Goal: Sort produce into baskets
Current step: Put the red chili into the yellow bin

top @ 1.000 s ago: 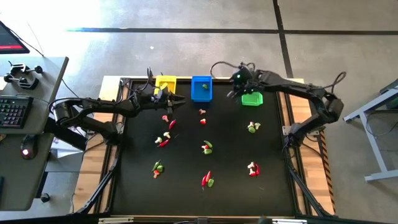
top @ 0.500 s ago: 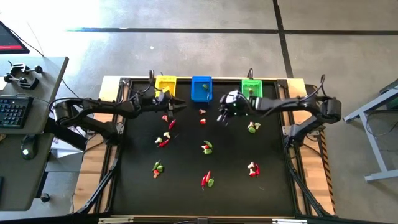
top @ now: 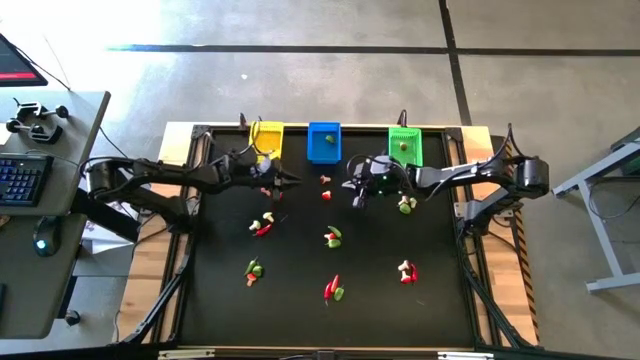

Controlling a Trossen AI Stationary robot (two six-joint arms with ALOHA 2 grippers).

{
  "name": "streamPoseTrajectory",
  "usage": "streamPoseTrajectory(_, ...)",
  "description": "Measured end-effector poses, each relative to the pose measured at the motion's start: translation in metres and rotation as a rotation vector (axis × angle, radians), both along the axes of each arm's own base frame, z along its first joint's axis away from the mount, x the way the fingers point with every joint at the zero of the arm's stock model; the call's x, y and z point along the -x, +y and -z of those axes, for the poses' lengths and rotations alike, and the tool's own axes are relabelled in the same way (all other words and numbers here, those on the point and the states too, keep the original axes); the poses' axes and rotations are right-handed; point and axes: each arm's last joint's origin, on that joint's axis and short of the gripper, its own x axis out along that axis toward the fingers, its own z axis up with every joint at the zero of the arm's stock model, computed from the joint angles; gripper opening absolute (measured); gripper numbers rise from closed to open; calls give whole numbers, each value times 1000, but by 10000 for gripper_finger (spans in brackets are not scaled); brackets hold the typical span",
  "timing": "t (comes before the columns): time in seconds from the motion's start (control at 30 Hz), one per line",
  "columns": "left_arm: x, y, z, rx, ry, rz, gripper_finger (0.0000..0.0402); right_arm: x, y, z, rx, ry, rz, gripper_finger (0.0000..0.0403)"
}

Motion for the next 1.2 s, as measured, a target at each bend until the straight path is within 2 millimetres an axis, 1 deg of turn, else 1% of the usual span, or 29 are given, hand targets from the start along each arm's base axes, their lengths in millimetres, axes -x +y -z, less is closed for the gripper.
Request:
streamPoseTrajectory(0.2, -12, -19, -5, -38, 176, 43, 26, 0, 0, 0, 33, 7, -21, 0)
streamPoseTrajectory(0.4, -17, -47, -10, -11, 333, 157, 30, 0, 0, 0, 76, 17, -55, 0)
streamPoseTrajectory(0.57, -13, -69, -12, 45, 522, 208, 44, 0, 0, 0, 108, 24, -76, 0)
streamPoseTrajectory(0.73, -3, -92, -11, 63, 707, 168, 73, 0, 0, 0, 107, 25, -75, 0)
streamPoseTrajectory(0.87, 3, -108, -9, 115, 778, 129, 101, 0, 0, 0, 107, 25, -76, 0)
streamPoseTrajectory(1.03, 8, -117, -6, 135, 822, 34, 130, 0, 0, 0, 108, 25, -76, 0)
streamPoseTrajectory(1.2, 5, -114, 5, 135, 879, 1, 137, 0, 0, 0, 111, 18, -76, 0)
